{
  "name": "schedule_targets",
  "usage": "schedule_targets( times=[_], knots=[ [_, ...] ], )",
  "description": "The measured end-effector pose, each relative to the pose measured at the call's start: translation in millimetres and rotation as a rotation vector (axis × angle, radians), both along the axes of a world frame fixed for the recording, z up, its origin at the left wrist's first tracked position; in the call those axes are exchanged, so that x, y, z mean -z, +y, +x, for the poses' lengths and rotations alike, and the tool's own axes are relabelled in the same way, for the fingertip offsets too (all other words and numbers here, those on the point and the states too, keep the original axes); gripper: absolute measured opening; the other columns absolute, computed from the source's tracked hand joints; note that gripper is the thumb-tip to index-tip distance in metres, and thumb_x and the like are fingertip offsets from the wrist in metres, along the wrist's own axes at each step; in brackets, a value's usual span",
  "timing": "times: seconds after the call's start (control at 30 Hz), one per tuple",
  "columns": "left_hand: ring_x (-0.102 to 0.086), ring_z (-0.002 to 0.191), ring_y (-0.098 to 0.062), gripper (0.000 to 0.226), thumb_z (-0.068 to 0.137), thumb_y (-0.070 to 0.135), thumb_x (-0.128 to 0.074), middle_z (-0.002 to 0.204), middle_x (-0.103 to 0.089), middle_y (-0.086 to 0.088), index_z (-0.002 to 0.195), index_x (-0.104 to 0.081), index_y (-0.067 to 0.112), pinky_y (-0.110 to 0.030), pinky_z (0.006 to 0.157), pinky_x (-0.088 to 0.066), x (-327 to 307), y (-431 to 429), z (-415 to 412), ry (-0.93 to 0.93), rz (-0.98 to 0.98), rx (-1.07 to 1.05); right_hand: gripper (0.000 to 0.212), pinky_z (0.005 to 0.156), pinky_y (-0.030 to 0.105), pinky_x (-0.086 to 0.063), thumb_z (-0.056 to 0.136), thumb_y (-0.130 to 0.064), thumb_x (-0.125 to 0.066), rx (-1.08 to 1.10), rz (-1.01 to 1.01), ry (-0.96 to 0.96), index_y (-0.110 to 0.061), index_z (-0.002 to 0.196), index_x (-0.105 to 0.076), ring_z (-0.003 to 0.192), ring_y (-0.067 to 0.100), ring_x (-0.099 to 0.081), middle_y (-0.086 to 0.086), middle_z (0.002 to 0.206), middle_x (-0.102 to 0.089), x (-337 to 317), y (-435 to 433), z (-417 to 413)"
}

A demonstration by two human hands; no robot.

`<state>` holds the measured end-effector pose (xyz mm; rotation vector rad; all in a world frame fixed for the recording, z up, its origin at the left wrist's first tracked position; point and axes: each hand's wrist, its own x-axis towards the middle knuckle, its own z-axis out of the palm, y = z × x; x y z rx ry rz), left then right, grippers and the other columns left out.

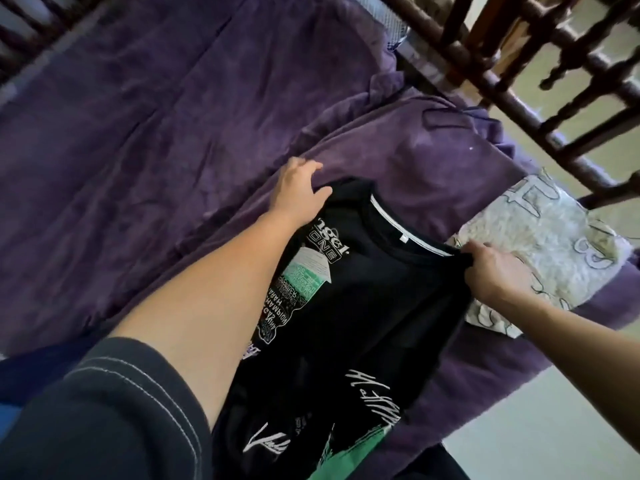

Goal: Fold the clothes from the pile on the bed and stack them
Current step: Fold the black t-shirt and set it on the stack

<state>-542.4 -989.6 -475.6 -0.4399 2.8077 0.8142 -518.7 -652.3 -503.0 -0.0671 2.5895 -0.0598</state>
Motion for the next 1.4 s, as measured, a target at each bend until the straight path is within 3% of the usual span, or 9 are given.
schedule_targets(
  times=[0.2,0.47,0.67,0.77,0.83,0.97,1.17,1.3,1.4],
  knots=[
    [-0.053,0.113,-0.033,0.038,0.083,0.028,-0.069,0.118,-0.055,-0.013,0.117,-0.062,0.014,-0.038,0.094,-0.044,-6,-89,146,-0.246,-0.063,-0.291,0.043,0.081,0.041,-0.045,0.082,-0.017,-0.06,-0.144,-0.113,0.1,-0.022,0.125,-0.054,0.116,0.032,-0.046,0.008,0.124,-0.052,-20,-98,6],
    [-0.052,0.116,-0.034,0.05,0.083,0.03,-0.069,0.128,-0.053,-0.014,0.128,-0.054,0.015,-0.04,0.094,-0.046,23,-164,352,-0.627,-0.008,-0.675,0.01,0.074,0.036,-0.054,0.082,-0.025,-0.069,0.091,-0.437,-0.344,-0.019,0.091,-0.068,0.08,0.025,-0.064,0.005,0.083,-0.067,-2,-235,91],
    [-0.057,0.108,-0.031,0.059,0.071,0.037,-0.079,0.118,-0.06,-0.008,0.122,-0.054,0.019,-0.038,0.085,-0.048,66,-194,417,-0.502,0.145,-0.778,0.052,0.064,0.033,-0.054,0.083,-0.032,-0.073,0.703,-0.734,-0.582,-0.01,0.125,-0.052,0.102,0.023,-0.058,0.01,0.114,-0.058,42,-326,131],
    [-0.062,0.094,-0.031,0.02,0.079,0.036,-0.071,0.091,-0.069,-0.006,0.087,-0.066,0.018,-0.039,0.074,-0.052,77,-190,414,-0.391,0.183,-0.725,0.027,0.06,0.028,-0.052,0.086,-0.029,-0.07,0.904,-0.794,-0.601,-0.014,0.105,-0.058,0.084,0.016,-0.062,0.005,0.097,-0.058,52,-357,136],
    [-0.061,0.092,-0.034,0.019,0.083,0.034,-0.066,0.087,-0.069,-0.009,0.081,-0.066,0.014,-0.036,0.072,-0.05,72,-196,401,-0.277,0.172,-0.76,0.01,0.049,0.02,-0.044,0.093,-0.022,-0.061,0.945,-0.819,-0.611,-0.017,0.087,-0.055,0.06,0.008,-0.058,0.001,0.079,-0.056,47,-372,131],
    [-0.06,0.103,-0.034,0.031,0.086,0.031,-0.066,0.107,-0.066,-0.019,0.1,-0.068,0.003,-0.037,0.085,-0.045,43,-255,359,-0.006,0.18,-1.0,0.022,0.044,0.017,-0.042,0.099,-0.019,-0.048,0.903,-0.982,-0.642,-0.017,0.079,-0.056,0.062,0.008,-0.054,0.0,0.076,-0.055,12,-416,86],
    [-0.059,0.096,-0.013,0.047,0.089,0.04,-0.062,0.111,-0.058,0.003,0.13,-0.047,0.021,-0.035,0.082,-0.055,4,-332,301,0.434,0.813,-1.362,0.015,0.065,0.028,-0.052,0.101,-0.019,-0.039,0.793,-1.288,-0.631,-0.023,0.108,-0.052,0.098,0.017,-0.068,-0.003,0.118,-0.059,-39,-472,14],
    [-0.063,0.097,-0.023,0.051,0.078,0.044,-0.072,0.092,-0.06,0.004,0.118,-0.058,0.015,-0.033,0.088,-0.049,25,-293,315,0.104,0.276,-1.039,0.041,0.063,0.03,-0.053,0.098,-0.013,-0.044,0.561,-1.094,-0.447,-0.031,0.135,-0.04,0.09,0.016,-0.068,-0.005,0.111,-0.061,-30,-466,19],
    [-0.057,0.109,-0.028,0.061,0.068,0.046,-0.078,0.11,-0.058,-0.004,0.12,-0.057,0.02,-0.039,0.091,-0.047,56,-239,344,-0.296,0.142,-0.708,0.047,0.063,0.029,-0.051,0.091,-0.009,-0.059,0.243,-0.794,-0.236,-0.02,0.135,-0.05,0.08,0.017,-0.062,0.002,0.105,-0.065,6,-428,46]
  ],
)
